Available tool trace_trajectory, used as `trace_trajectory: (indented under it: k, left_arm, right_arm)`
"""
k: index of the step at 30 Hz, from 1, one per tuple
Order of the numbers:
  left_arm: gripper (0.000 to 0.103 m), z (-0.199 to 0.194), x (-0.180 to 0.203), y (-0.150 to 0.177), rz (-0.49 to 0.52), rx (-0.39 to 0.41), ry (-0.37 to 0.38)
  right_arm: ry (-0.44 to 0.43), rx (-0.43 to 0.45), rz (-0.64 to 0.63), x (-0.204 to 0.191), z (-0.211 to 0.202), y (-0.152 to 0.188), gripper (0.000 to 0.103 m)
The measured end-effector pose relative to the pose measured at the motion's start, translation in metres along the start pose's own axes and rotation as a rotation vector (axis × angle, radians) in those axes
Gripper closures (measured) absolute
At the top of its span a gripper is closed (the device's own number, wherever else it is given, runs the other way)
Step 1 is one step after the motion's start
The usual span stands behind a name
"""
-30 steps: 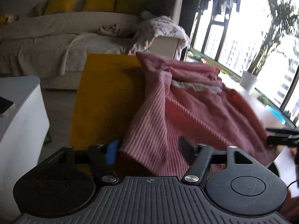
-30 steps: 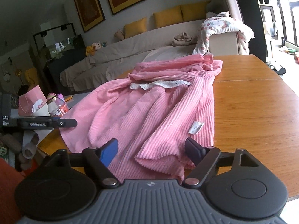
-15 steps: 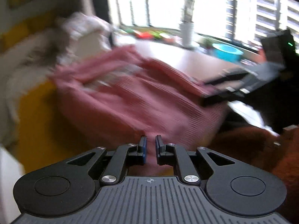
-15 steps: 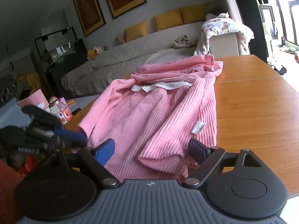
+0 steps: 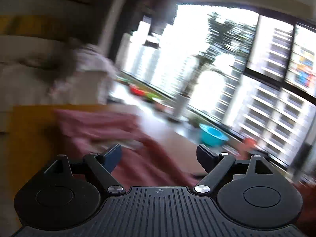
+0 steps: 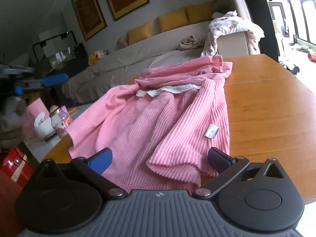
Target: Fold clothes
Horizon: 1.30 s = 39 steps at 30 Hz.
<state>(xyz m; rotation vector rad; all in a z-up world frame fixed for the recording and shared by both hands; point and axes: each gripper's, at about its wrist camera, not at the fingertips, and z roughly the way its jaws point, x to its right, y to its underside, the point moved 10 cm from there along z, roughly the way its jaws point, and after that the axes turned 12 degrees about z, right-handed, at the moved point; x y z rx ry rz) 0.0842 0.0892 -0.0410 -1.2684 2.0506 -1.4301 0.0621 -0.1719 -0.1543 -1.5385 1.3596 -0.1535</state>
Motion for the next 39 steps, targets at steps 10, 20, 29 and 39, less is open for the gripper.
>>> trace_trajectory:
  k: [10, 20, 29, 39]
  left_arm:
    - [0.066, 0.068, -0.060, 0.012, -0.185, -0.059, -0.035]
    - [0.047, 0.071, -0.024, 0.035, -0.102, -0.164, 0.009]
    - [0.044, 0.031, 0.032, 0.059, -0.086, -0.168, 0.190]
    - [0.032, 0.032, 0.035, 0.063, -0.104, -0.173, 0.185]
  right_arm:
    - [0.071, 0.022, -0.034, -0.007, 0.003, 0.004, 0.000]
    - [0.057, -0.059, -0.057, -0.006, 0.003, -0.003, 0.000]
    - [0.028, 0.085, -0.073, -0.015, -0.022, -0.043, 0.032]
    - [0.053, -0.059, -0.094, -0.017, 0.009, -0.009, 0.031]
